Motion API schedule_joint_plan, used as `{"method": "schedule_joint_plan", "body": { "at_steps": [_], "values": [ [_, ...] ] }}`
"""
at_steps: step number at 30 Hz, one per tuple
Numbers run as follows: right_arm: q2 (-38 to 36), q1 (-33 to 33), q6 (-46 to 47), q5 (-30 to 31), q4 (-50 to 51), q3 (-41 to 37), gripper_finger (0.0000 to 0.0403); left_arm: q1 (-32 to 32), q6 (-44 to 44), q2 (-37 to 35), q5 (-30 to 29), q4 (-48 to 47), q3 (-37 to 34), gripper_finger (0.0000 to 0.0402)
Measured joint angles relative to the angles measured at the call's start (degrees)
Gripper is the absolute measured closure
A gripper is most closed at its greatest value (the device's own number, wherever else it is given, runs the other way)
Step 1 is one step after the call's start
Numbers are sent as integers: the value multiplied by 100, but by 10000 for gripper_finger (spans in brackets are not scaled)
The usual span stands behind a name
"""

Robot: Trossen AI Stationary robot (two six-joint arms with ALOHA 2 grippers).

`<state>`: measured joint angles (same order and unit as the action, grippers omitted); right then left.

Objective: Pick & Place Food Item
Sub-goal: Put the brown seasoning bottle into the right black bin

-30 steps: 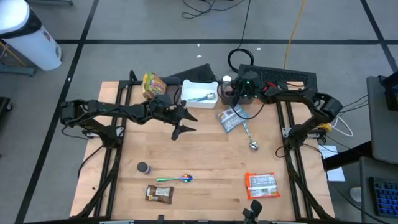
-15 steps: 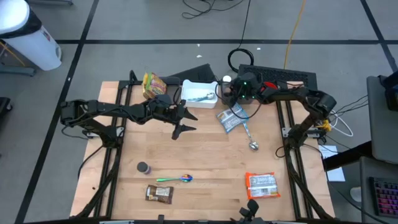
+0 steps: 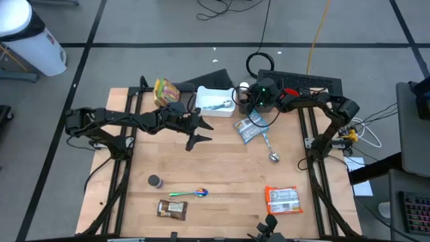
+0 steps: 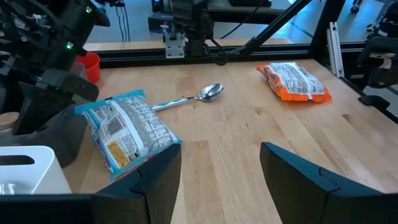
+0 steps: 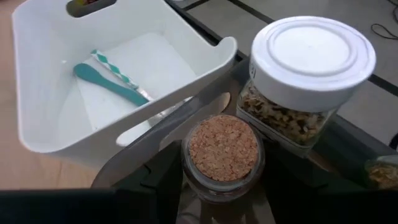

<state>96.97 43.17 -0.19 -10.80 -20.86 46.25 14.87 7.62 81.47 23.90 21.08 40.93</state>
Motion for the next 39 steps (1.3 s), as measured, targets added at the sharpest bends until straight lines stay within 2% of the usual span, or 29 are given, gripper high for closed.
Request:
{"method": "schedule_joint_plan", "body": {
  "at_steps": [5, 20, 29, 39],
  "values": [
    [4, 1, -78, -5, 272, 99, 234, 0, 2, 0, 0, 0, 0, 176],
    [26, -1, -690, 10, 3305, 1856, 234, 0, 26, 0, 0, -9, 0, 176],
    [24, -2, -681, 52, 3720, 1975, 234, 0, 105, 0, -2, -39, 0, 176],
    [22, -16, -628, 60, 3564, 1699, 234, 0, 111, 0, -2, -35, 0, 176]
  ]
}}
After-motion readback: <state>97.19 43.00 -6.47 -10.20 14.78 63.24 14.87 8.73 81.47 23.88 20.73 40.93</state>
